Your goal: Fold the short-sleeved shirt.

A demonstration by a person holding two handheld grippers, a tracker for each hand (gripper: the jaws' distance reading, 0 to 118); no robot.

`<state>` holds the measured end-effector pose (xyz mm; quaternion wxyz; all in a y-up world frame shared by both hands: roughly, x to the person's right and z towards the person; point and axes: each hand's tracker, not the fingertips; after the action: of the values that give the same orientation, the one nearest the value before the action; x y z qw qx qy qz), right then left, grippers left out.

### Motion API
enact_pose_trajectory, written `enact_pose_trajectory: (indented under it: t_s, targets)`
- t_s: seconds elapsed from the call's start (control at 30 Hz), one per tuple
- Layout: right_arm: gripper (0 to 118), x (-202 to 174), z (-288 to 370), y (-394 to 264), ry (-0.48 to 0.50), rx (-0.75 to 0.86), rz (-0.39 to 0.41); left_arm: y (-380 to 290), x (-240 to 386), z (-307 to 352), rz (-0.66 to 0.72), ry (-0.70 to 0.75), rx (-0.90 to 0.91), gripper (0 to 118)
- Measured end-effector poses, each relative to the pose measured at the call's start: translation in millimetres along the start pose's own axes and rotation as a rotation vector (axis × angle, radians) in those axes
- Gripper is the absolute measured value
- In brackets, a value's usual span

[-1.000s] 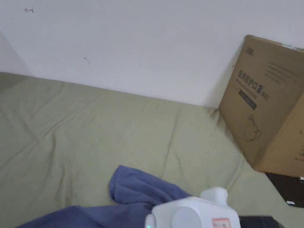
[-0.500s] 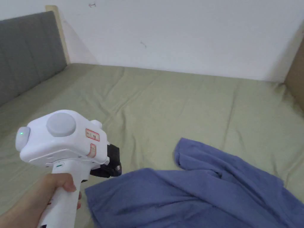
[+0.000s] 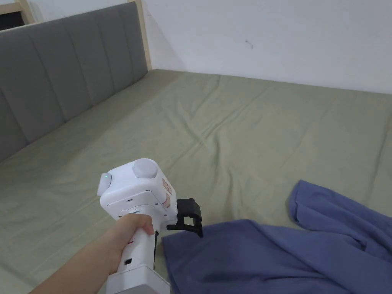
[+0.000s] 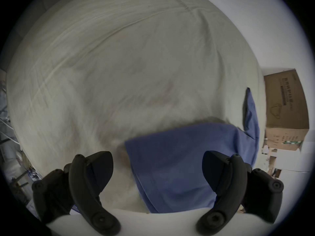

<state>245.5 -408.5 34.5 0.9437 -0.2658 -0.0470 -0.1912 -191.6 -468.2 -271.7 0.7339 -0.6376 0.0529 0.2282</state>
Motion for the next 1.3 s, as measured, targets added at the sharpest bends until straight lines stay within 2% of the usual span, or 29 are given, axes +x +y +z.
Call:
enact_pose_trajectory:
  t_s: [0.03,0.13,0.17,0.2,0.27,0.3,0.33,0.37,0.4,0.43,0.53,0.63,0.7,0.77,0.8,0.83,0.87,0.9,0.93,0.97,1.0,1.07,1.13,1.27,1.3]
  targets:
    - [0,-1.1,-1.8,-0.5,-0.004,-0.003,0.005,5.9,1.5,17.5,-0.023,0.026,0.019,110]
    - [0,-2.8,-5.8,-1.5,-0.008,-0.012,0.01,8.3,7.2,-2.6,-0.086,0.103,0.014,110]
    - [0,-3.2,-7.1,-1.7,-0.008,-0.015,0.011,5.7,8.5,-10.6,-0.07,0.087,0.003,110]
    - [0,-3.7,-8.4,-2.2,-0.01,-0.02,0.014,1.9,11.2,-9.5,-0.082,0.118,0.016,103]
    - [0,-4.2,-10.2,-1.7,-0.012,-0.025,0.024,-5.0,16.0,1.6,-0.144,0.223,0.071,80]
    - [0,-4.4,-11.9,-0.7,-0.012,-0.024,0.028,-6.3,18.1,4.1,-0.171,0.16,0.072,67]
    - [0,-5.3,-15.0,2.0,-0.008,-0.026,0.035,-7.2,20.1,8.9,-0.215,0.174,0.075,49]
    - [0,-5.5,-19.8,5.6,-0.003,-0.031,0.042,-8.5,19.2,12.8,-0.232,0.177,0.085,11]
    - [0,-5.8,-28.0,11.9,0.006,-0.038,0.052,-8.4,14.7,15.4,-0.226,0.119,0.101,2]
    - [0,-5.8,-36.6,18.5,0.019,-0.045,0.063,-10.7,11.8,16.1,-0.178,0.079,0.087,2]
    - [0,-5.5,-82.9,55.3,0.067,-0.07,0.147,-12.7,2.3,3.5,-0.156,0.065,0.052,2]
    - [0,-8.9,-151.1,102.2,0.048,-0.153,0.288,-15.2,-1.5,3.1,-0.094,0.03,0.049,2]
    - [0,-13.7,-199.2,131.3,0.051,-0.224,0.365,-10.2,-2.0,5.3,-0.109,0.025,0.044,2]
    - [0,-20.0,-247.3,155.5,0.028,-0.277,0.407,-11.2,-1.4,5.0,-0.125,0.019,0.04,2]
    - [13,-24.4,-269.1,165.6,0.046,-0.301,0.445,-11.2,-1.3,4.7,-0.121,0.009,0.025,2]
    - [48,-28.2,-287.2,173.4,0.067,-0.328,0.465,-9.4,-1.6,4.7,-0.121,0.007,0.024,2]
    - [108,-30.6,-303.7,180.6,0.063,-0.364,0.479,-9.5,-1.5,4.5,-0.12,0.005,0.023,2]
    - [117,-32.8,-322.1,185.0,0.055,-0.42,0.45,-9.6,-1.2,4.3,-0.124,0.002,0.021,2]
    - [116,-33.3,-339.6,186.6,0.063,-0.487,0.423,-8.4,-1.8,3.7,-0.128,-0.003,0.018,2]
    - [116,-30.9,-342.6,198.2,0.014,-0.386,0.32,-6.3,-3.1,3.3,-0.133,-0.005,0.015,2]
    - [116,-31.1,-341.1,189.6,0.073,-0.496,0.348,-5.6,-3.0,3.3,-0.142,-0.009,0.012,2]
    - [116,-32.1,-345.5,185.1,0.02,-0.502,0.34,-4.1,-2.6,3.2,-0.152,-0.015,0.006,2]
    - [116,-33.0,-394.6,179.9,-0.009,-0.511,0.332,0.4,-5.9,1.5,-0.163,-0.021,0.0,2]
    - [117,-5.4,-428.7,151.1,-0.194,-0.596,0.275,2.1,-10.8,0.2,-0.175,-0.04,0.002,2]
    - [118,-2.2,-422.6,143.0,-0.079,-0.517,0.246,2.8,-12.4,-0.3,-0.175,-0.047,0.003,2]
